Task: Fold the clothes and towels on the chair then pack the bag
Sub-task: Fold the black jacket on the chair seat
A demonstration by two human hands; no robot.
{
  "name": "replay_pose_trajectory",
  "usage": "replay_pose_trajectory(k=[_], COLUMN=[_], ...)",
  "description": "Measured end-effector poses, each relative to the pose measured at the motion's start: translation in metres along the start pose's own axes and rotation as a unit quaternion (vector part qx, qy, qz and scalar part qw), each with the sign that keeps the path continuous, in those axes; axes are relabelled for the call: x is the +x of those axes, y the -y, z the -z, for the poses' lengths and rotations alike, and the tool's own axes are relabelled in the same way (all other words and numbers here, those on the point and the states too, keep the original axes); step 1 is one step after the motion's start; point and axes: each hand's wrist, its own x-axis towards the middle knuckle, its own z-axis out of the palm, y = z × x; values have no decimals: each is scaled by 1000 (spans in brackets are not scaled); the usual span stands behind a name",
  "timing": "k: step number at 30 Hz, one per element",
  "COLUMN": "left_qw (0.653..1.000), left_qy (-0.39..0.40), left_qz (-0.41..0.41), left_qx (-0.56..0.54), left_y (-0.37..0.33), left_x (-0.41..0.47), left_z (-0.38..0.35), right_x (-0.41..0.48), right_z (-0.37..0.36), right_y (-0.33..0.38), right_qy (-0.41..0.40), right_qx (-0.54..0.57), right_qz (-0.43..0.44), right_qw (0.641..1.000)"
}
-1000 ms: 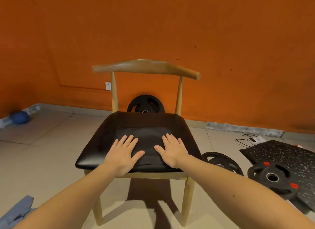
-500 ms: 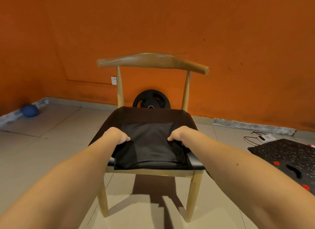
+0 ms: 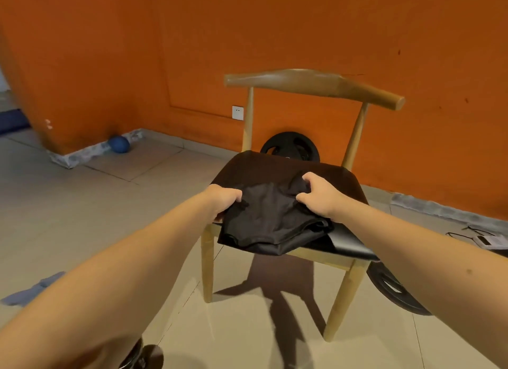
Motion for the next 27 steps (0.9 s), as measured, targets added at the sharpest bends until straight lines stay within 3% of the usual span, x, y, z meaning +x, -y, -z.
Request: replay_pose_trajectory(k=[3,9,13,23,27], left_qw=[999,972,950,952,956], left_qy=[-36,-114,-179,-239,-249], left_qz=[-25,-87,-46,39,92], left_qx=[9,186,251,185,128], left_y=[28,93,137,203,220], left_x=[-27,-106,-158,-268,-286], left_z=[27,92,135,204,221], right_x=[-18,-74,-115,-192,-203], right_z=[-24,-82,-118,-194,-234], right_y=[34,114,164,248,271], right_qy=[23,100,136,199,255], right_qx=[-5,-41,-92,-38,16], right_qz=[65,180,271,376,369], right_qw=[998,978,949,904,893])
